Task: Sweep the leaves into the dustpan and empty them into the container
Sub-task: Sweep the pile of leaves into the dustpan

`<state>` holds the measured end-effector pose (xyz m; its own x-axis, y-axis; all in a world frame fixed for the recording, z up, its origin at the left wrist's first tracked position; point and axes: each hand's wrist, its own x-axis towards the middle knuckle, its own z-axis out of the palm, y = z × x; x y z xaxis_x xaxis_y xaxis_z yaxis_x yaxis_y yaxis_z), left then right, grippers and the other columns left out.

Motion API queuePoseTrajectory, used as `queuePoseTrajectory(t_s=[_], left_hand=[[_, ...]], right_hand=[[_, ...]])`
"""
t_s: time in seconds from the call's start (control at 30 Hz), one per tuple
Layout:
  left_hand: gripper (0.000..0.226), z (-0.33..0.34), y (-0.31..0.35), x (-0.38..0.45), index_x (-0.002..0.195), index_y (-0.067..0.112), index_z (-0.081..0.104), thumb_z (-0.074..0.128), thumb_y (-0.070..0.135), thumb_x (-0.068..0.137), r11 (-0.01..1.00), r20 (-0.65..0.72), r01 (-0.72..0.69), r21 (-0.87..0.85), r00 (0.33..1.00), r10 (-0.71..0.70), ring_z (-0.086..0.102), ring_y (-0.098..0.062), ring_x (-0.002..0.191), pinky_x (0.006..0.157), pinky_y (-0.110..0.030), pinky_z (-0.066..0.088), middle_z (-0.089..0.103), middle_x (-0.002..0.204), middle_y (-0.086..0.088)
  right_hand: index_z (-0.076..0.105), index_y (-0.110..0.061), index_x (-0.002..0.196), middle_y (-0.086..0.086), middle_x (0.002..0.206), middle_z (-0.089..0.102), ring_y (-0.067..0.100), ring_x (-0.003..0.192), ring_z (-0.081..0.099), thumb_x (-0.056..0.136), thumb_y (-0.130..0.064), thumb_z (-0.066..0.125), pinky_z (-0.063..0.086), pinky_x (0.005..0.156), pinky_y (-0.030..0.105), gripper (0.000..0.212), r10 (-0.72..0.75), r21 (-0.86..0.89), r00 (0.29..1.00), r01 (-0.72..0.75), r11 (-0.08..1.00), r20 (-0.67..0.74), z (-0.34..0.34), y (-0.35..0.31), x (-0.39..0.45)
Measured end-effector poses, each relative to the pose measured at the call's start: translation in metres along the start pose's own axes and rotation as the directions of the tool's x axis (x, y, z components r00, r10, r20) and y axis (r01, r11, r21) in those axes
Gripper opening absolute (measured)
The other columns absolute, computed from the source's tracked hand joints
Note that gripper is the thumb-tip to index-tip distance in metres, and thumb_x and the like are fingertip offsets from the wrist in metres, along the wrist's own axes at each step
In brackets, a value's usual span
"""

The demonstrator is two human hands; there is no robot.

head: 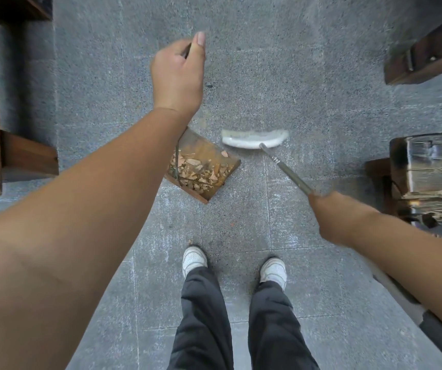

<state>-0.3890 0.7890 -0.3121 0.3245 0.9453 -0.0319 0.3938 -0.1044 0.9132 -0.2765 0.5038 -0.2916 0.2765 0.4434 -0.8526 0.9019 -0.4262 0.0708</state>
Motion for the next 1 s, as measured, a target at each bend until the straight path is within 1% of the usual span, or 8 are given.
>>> queuePoseTrajectory(t_s=[0.13,0.23,0.33,0.43,0.53,0.73,0.9,1.0], left_hand=[[0.061,-0.004,-0.001,0.0,0.069,-0.005,0.057,0.042,0.053,0.083,0.999,0.003,-0.025,0.023,1.0,0.025,0.036,-0.015,0.058,0.057,-0.031,0.026,0.041,0.058,-0.007],[0.061,-0.003,0.002,-0.001,0.069,-0.006,0.057,0.042,0.051,0.084,1.0,0.022,-0.018,0.015,1.0,0.018,0.035,-0.015,0.059,0.058,-0.032,0.026,0.037,0.055,-0.002],[0.057,-0.006,0.004,0.002,0.069,-0.004,0.058,0.043,0.049,0.086,1.0,0.007,-0.009,0.023,1.0,0.009,0.037,-0.015,0.058,0.057,-0.03,0.027,0.039,0.055,-0.001],[0.047,-0.008,0.008,0.002,0.069,0.002,0.06,0.045,0.042,0.09,1.0,-0.002,0.011,0.017,1.0,-0.011,0.037,-0.014,0.055,0.054,-0.029,0.027,0.039,0.05,0.006],[0.051,-0.009,0.009,0.003,0.072,-0.004,0.061,0.046,0.041,0.089,1.0,-0.012,0.015,0.014,1.0,-0.015,0.037,-0.015,0.055,0.054,-0.029,0.028,0.038,0.05,0.006],[0.051,-0.012,0.009,0.0,0.07,-0.002,0.06,0.045,0.042,0.089,0.999,-0.006,0.021,0.046,1.0,-0.021,0.031,-0.011,0.052,0.055,-0.031,0.024,0.032,0.049,0.008],[0.052,-0.018,0.008,-0.001,0.071,-0.001,0.06,0.045,0.046,0.088,0.999,0.01,0.04,0.019,0.999,-0.04,0.033,-0.014,0.053,0.055,-0.03,0.024,0.035,0.051,0.005],[0.046,-0.027,0.011,-0.002,0.065,0.008,0.056,0.044,0.046,0.086,0.999,0.038,0.054,-0.011,0.998,-0.053,0.037,-0.016,0.057,0.056,-0.029,0.028,0.04,0.054,0.002]], right_hand=[[0.029,-0.02,0.146,0.002,0.076,0.044,0.021,0.066,0.055,0.086,-0.003,0.044,0.046,0.051,0.029,0.064,-0.06,0.087,0.995,0.053,0.995,0.083,0.02,-0.004,-0.027],[0.033,-0.03,0.144,0.006,0.09,0.056,0.027,0.086,0.062,0.081,-0.006,0.046,0.053,0.067,0.031,0.069,-0.064,0.214,0.994,0.044,0.976,0.085,0.022,0.006,-0.048],[0.038,-0.031,0.143,0.006,0.098,0.063,0.026,0.096,0.062,0.081,-0.007,0.049,0.047,0.069,0.026,0.067,-0.05,0.231,0.998,0.038,0.972,0.045,0.016,0.018,-0.053],[0.048,-0.029,0.13,0.008,0.088,0.064,0.028,0.083,0.062,0.077,-0.008,0.05,0.052,0.067,0.031,0.056,0.003,0.204,1.0,0.0,0.979,-0.012,0.001,0.027,-0.033],[0.052,-0.02,0.126,0.005,0.079,0.056,0.027,0.074,0.059,0.08,-0.005,0.048,0.049,0.059,0.031,0.049,0.052,0.181,0.997,-0.041,0.983,-0.06,-0.022,0.025,-0.006],[0.041,-0.006,0.139,0.009,0.099,0.057,0.027,0.085,0.062,0.089,0.0,0.042,0.051,0.066,0.031,0.05,0.012,-0.085,0.999,-0.014,0.996,-0.032,-0.02,-0.008,0.0],[0.026,-0.015,0.147,-0.001,0.073,0.039,0.015,0.061,0.049,0.088,-0.002,0.042,0.038,0.047,0.025,0.063,-0.053,-0.074,0.991,0.063,0.995,0.125,0.011,-0.009,-0.042],[0.023,-0.03,0.15,0.003,0.087,0.055,0.018,0.072,0.061,0.086,-0.004,0.044,0.051,0.055,0.029,0.073,-0.019,0.037,0.992,0.015,0.999,0.126,0.012,0.011,-0.061]])
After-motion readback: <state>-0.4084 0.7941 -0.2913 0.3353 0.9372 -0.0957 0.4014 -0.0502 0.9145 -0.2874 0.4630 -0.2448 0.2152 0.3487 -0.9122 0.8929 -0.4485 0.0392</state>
